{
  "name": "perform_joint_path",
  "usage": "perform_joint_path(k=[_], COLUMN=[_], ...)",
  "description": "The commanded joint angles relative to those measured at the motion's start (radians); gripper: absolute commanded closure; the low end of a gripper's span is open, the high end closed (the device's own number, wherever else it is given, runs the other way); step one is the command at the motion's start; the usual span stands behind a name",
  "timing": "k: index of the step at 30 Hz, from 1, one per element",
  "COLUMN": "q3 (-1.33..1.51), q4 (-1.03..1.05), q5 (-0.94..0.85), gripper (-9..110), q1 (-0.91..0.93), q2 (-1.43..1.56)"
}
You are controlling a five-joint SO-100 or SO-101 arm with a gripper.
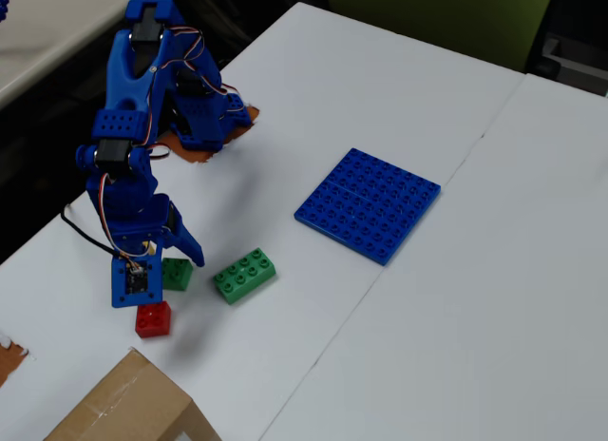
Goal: Pick up the 2x2 green block and go up the 8x8 blue block.
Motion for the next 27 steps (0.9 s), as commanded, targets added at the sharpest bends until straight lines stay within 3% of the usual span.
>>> perform_joint_path(k=[1,8,17,27], q3=[0.000,0.000,0.026,0.064], q4=[-0.017,-0.025,-0.041,0.061], q5=[-0.005,-0.018,-0.048,-0.057], gripper=[77,83,99,101], q1=[0.003,0.008,-0.011,-0.224], q2=[0.057,0.054,0.060,0.445])
